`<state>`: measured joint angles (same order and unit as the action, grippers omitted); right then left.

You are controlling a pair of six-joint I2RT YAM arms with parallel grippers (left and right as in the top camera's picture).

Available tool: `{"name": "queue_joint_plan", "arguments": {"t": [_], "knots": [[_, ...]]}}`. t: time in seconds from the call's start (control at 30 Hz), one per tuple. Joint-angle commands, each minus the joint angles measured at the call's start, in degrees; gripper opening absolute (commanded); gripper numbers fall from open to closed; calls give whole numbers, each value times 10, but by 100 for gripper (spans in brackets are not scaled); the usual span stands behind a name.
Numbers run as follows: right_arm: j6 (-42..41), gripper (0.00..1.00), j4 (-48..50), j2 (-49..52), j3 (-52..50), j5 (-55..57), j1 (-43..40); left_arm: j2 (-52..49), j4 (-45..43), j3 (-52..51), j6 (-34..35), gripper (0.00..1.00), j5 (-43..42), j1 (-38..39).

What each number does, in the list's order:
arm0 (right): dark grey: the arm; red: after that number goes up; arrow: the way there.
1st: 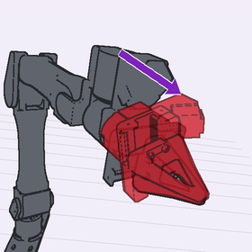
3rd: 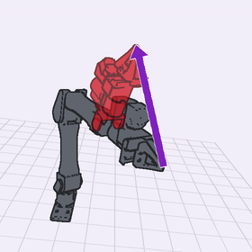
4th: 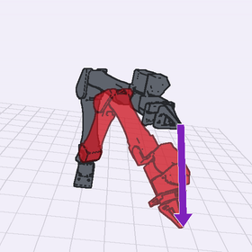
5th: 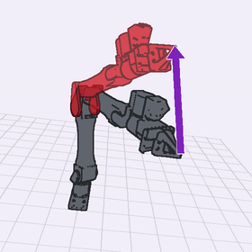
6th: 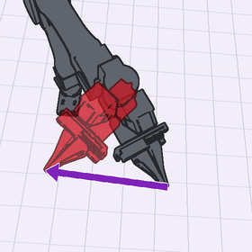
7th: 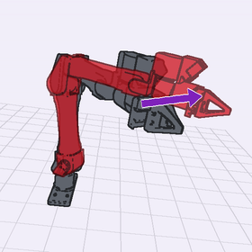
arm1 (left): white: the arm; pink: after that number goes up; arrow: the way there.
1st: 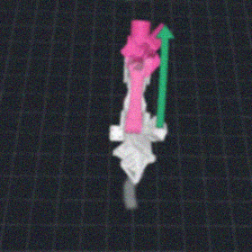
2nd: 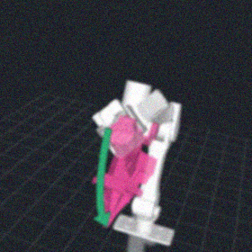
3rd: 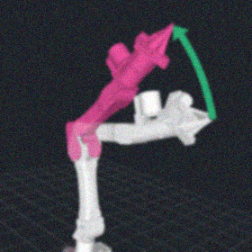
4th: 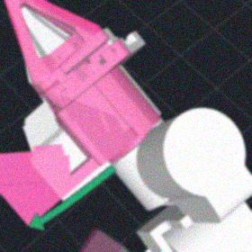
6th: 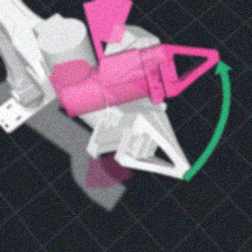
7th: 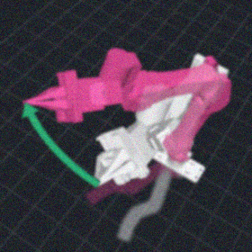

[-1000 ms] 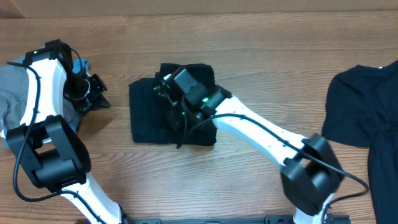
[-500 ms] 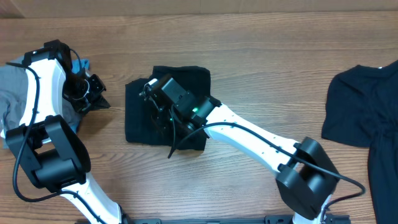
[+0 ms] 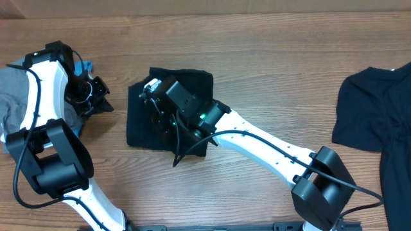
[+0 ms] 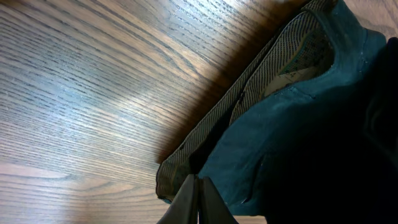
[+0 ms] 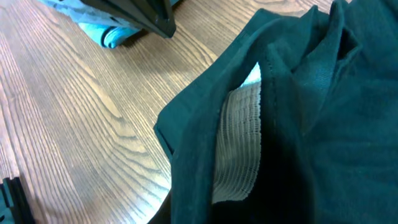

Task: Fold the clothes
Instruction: 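Fold the right end over onto the left half with the right gripper, then release the right gripper and lift it off the folded pants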

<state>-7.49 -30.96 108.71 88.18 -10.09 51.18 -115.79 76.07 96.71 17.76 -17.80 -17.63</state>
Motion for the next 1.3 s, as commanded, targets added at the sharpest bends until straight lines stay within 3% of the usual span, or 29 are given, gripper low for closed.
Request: {"name": "queue_joint_plan", "arguments": {"t": [0.0,1.03,1.07,1.17,1.2,1.27], "knots": [[0,4,5,-28,12,-3,6,-4,2,15,-15,4,4,-4],[-28,4,61,100,8,-57,12,-4,2,14,-15,4,4,-3],[-33,6,61,100,8,-58,13,-4,2,14,-15,4,4,-3],[-32,78,65,99,8,-113,13,-4,3,14,-15,4,4,-3],[-32,95,65,95,8,-137,12,-4,2,14,-15,4,4,-3],[-32,100,65,78,8,-176,8,-4,2,15,-15,4,4,-4]]}}
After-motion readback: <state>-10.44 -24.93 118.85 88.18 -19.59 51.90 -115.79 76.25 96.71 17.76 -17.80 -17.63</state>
